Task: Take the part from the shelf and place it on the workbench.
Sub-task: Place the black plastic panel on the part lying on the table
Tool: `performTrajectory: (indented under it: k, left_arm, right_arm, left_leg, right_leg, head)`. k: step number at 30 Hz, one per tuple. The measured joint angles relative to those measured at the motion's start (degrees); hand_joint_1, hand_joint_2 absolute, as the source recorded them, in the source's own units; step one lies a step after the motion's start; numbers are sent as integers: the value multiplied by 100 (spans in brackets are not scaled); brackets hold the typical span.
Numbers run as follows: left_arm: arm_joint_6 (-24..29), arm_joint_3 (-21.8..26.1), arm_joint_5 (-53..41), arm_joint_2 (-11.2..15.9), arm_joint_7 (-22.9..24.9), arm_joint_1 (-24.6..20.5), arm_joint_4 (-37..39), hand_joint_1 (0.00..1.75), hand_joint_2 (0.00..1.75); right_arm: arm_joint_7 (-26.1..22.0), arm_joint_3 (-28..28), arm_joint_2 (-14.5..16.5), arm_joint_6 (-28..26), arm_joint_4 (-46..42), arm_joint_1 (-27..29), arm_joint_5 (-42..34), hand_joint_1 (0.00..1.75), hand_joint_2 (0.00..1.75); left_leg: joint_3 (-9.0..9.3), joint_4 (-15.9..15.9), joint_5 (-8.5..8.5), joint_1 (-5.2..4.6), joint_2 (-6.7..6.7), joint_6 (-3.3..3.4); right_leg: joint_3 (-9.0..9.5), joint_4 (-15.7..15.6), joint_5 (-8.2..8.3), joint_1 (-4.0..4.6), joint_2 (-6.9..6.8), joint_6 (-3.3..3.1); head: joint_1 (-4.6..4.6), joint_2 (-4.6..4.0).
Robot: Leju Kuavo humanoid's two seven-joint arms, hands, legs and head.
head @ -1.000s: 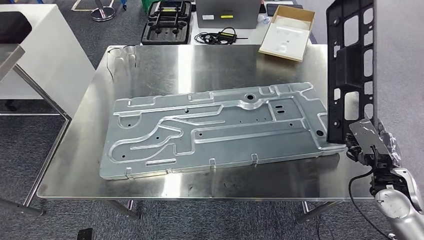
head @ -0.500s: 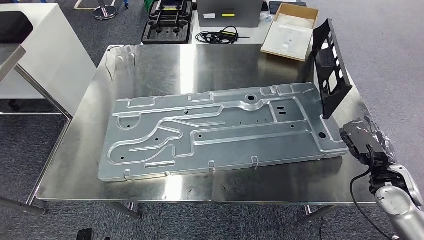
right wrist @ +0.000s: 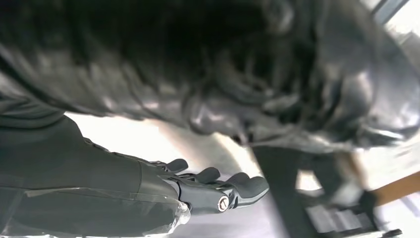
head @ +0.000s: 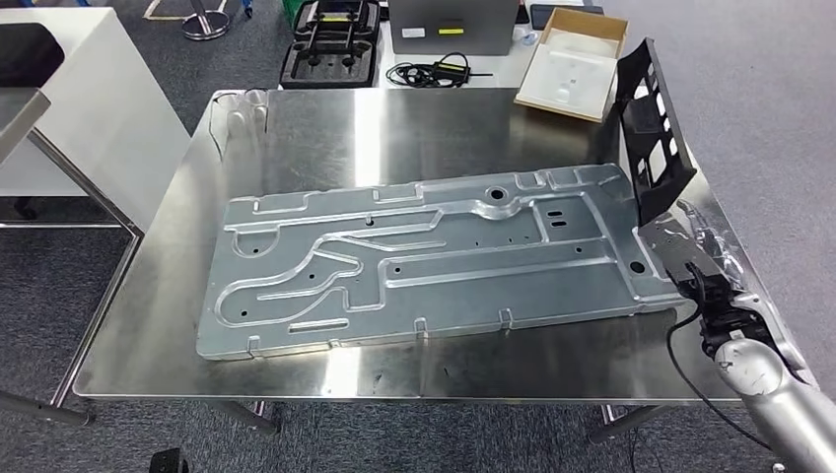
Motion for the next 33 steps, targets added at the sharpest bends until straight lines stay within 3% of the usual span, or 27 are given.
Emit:
performTrajectory:
  k: [2, 5, 6, 7, 8, 11, 13, 16, 18, 20, 22, 23, 25, 27, 31, 33]
  left_arm:
    - [127, 21, 29, -13, 54, 2, 0, 0, 0]
    - [196, 50, 48, -38, 107, 0, 0, 0, 0]
    - [201, 55, 51, -44, 116, 1, 0, 0, 0]
    - [202, 58, 54, -49, 122, 3, 0, 0, 0]
    - [206, 59, 55, -57, 129, 5, 0, 0, 0]
    - [258, 62, 59, -85, 177, 7, 0, 0, 0]
    - [332, 65, 74, -90, 233, 5, 0, 0, 0]
    - [421, 71, 112, -92, 320, 9, 0, 0, 0]
    - [460, 76, 133, -99, 354, 6, 0, 0, 0]
    - [486, 84, 143, -110, 368, 2, 0, 0, 0]
    - [507, 90, 151, -125, 374, 5, 0, 0, 0]
    - [514, 91, 155, -133, 374, 7, 0, 0, 0]
    - [530, 92, 157, -140, 374, 2, 0, 0, 0]
    - [544, 98, 164, -137, 378, -13, 0, 0, 0]
    - [551, 134, 175, -141, 426, -31, 0, 0, 0]
    - [549, 145, 171, -154, 457, -28, 0, 0, 0]
  right_arm:
    - [-31, 104, 31, -11, -62, -92, 46, 0, 0]
    - [-37, 243, 82, -38, -116, -226, 92, 0, 0]
    - [-36, 291, 108, -45, -133, -243, 100, 0, 0]
    - [-35, 329, 131, -47, -148, -249, 105, 0, 0]
    - [-36, 355, 151, -48, -161, -255, 108, 0, 0]
    - [-82, 409, 186, -59, -211, -337, 139, 0, 0]
    - [-112, 466, 222, -87, -289, -408, 221, 0, 0]
    - [-35, 597, 316, -165, -459, -507, 430, 0, 0]
    - [76, 717, 391, -205, -611, -619, 621, 0, 0]
    - [196, 859, 461, -221, -750, -733, 866, 0, 0]
    - [306, 1014, 537, -222, -846, -805, 1092, 0, 0]
    - [348, 1082, 576, -216, -891, -826, 1166, 0, 0]
    - [417, 1193, 643, -178, -978, -893, 1247, 0, 0]
    - [470, 1278, 692, -115, -1038, -1011, 1278, 0, 0]
    - [517, 1448, 800, 47, -1065, -1212, 1286, 0, 0]
    - [531, 1519, 829, 87, -1067, -1305, 1286, 0, 0]
  left_leg:
    - [78, -132, 63, 27, 9, 43]
    - [132, -200, 93, 34, 14, 88]
    - [132, -191, 88, 34, 11, 94]
    - [132, -176, 77, 34, 7, 95]
    - [132, -155, 63, 37, 0, 88]
    - [93, -5, -16, 36, -25, 16]
    - [29, 80, -39, 21, -31, -44]
    - [-32, 136, -79, 24, -28, -119]
    - [-176, 484, -357, 42, -18, -192]
    - [-434, 1149, -755, 68, -9, -253]
    - [-554, 1548, -914, 81, -8, -261]
    - [-473, 1468, -850, 80, -7, -243]
    - [-32, 785, -560, 49, -8, -158]
    - [324, 158, -380, 0, 4, -73]
    - [368, -98, -200, -29, 25, 34]
    - [343, -215, -37, 2, 48, 89]
  right_leg:
    - [-47, 125, -98, 15, -14, 48]
    - [-473, 1046, -551, 15, -24, 73]
    - [-613, 1319, -626, 14, -25, 80]
    - [-666, 1406, -592, 9, -25, 86]
    - [-620, 1290, -463, 3, -26, 91]
    - [-164, 347, -16, -13, -22, 79]
    - [-66, 111, 16, 3, -9, 28]
    - [-106, 96, 66, 5, -2, -70]
    - [-137, 83, 104, -12, -12, -132]
    - [-184, 83, 137, 0, -22, -176]
    - [-236, 83, 178, 22, -29, -200]
    - [-260, 83, 201, 33, -29, -204]
    - [-295, 81, 253, 47, -29, -201]
    - [-310, 66, 307, 46, -29, -164]
    - [-316, -5, 409, 19, -37, -27]
    - [-398, 192, 156, 23, -33, 11]
  head:
    - [8, 0]
    - [27, 1]
    - [29, 1]
    - [27, 1]
    - [28, 1]
    - [29, 0]
    - [26, 1]
    - [20, 0]
    - [-2, 0]
    - [-21, 0]
    - [-21, 0]
    - [-20, 0]
    - [-20, 1]
    - [-20, 1]
    - [-16, 0]
    - [-9, 1]
